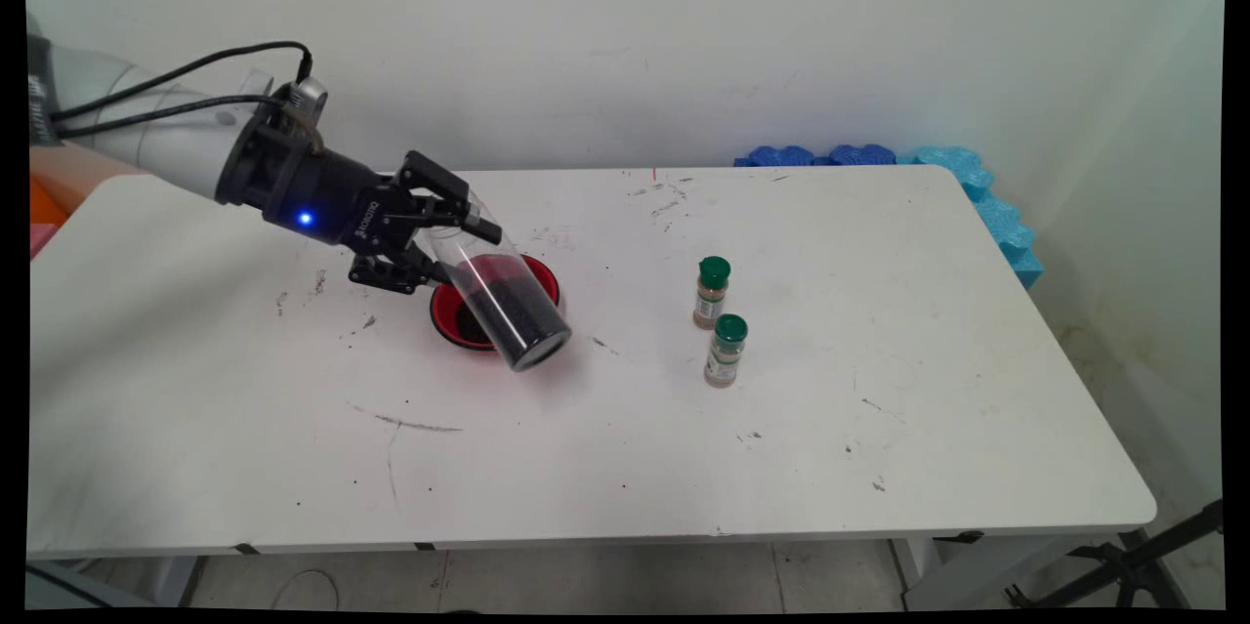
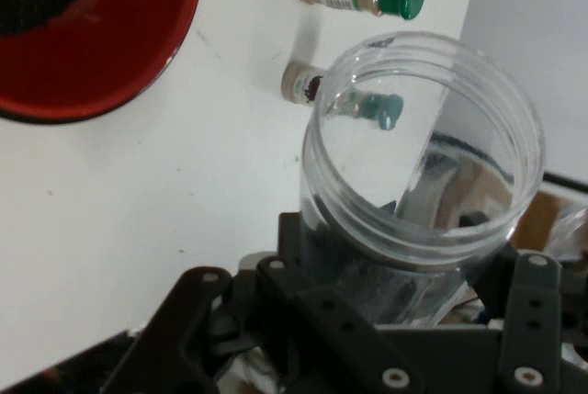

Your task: Pour the black seasoning powder in the red bowl

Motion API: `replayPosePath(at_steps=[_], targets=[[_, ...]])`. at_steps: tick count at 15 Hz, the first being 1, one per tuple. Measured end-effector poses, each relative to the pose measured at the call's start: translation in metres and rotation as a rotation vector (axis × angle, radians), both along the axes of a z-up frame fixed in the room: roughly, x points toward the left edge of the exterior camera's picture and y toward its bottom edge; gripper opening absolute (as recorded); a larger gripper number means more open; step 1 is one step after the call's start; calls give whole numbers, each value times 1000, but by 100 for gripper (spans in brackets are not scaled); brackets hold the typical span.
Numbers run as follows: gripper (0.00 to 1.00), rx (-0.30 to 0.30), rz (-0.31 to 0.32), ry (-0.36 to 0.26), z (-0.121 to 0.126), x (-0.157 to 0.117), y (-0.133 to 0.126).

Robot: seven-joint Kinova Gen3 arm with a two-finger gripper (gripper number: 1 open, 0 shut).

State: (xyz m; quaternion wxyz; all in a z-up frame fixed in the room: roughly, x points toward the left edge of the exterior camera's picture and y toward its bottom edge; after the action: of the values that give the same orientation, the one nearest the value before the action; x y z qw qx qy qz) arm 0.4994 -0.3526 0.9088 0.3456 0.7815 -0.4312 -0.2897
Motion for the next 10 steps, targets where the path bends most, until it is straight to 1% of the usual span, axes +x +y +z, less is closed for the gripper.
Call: replayPosePath(at_steps=[6,10], targets=[[0,146,122,94,-8,2,-6],[0,217,174,143,-13,3,-7]])
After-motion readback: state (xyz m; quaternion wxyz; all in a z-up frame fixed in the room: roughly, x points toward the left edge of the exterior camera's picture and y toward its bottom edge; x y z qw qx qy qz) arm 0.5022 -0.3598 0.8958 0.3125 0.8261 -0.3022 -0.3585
